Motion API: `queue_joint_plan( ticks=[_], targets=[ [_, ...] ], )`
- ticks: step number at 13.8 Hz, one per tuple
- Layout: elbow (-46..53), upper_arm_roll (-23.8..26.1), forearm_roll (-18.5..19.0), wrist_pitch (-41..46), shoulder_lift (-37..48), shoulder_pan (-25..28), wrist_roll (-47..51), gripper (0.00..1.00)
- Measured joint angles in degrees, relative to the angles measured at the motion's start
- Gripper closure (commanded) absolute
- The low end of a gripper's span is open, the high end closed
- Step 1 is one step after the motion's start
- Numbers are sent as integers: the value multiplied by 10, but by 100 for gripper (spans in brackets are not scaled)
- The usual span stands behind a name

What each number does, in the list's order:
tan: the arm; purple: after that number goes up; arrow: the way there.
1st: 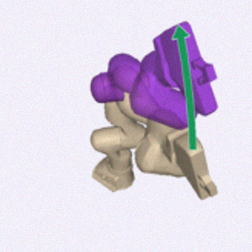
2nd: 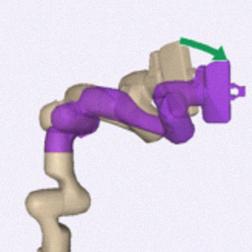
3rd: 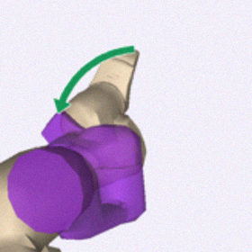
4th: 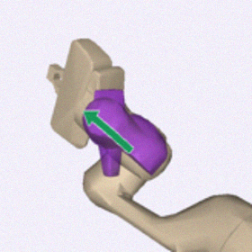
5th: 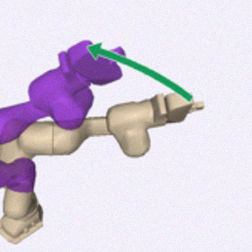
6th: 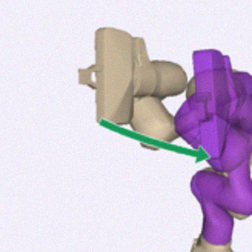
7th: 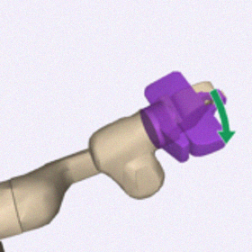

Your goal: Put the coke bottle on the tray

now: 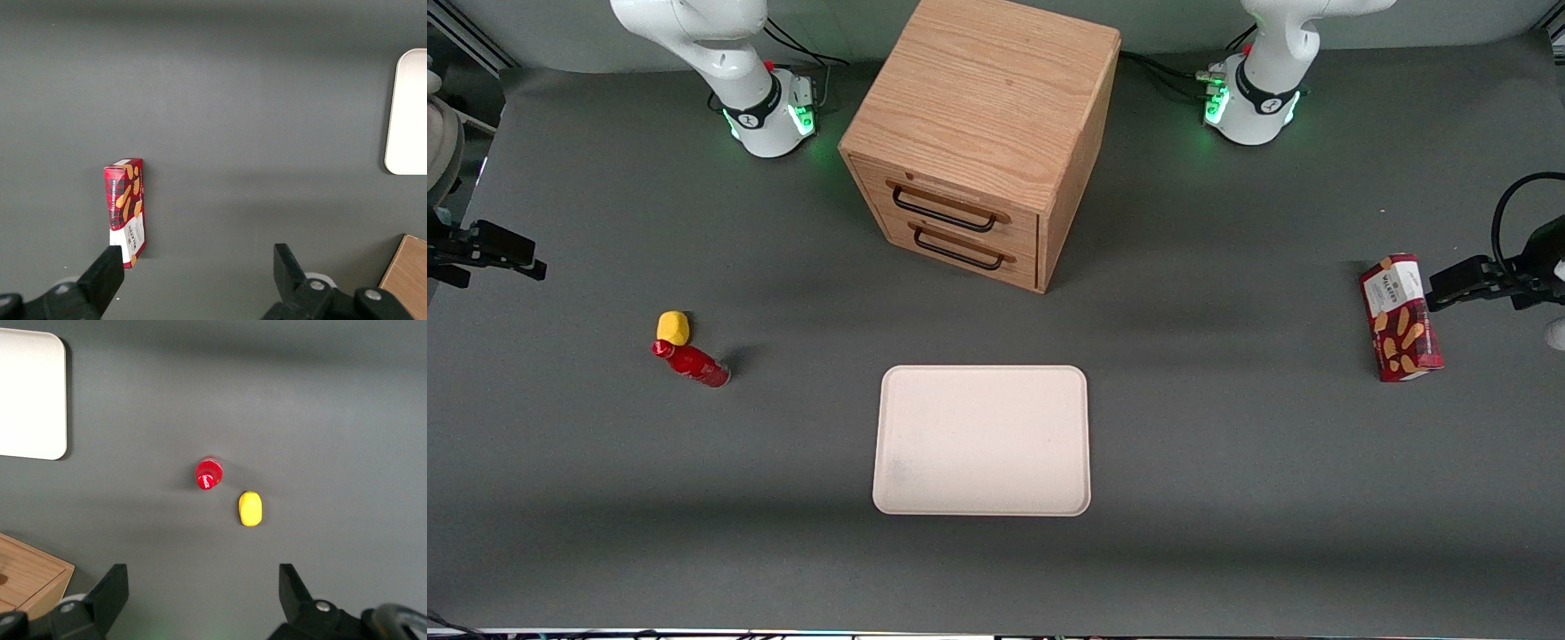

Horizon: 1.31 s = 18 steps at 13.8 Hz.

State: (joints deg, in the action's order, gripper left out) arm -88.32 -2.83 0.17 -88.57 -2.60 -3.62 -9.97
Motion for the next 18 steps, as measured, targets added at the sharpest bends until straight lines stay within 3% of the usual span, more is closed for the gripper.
queue_joint_plan(
  ticks=[6,18],
  targets=[
    [-76,1,0,-56,10,5,0,3],
    [-322,1,0,-360,11,18,0,4]
  ],
)
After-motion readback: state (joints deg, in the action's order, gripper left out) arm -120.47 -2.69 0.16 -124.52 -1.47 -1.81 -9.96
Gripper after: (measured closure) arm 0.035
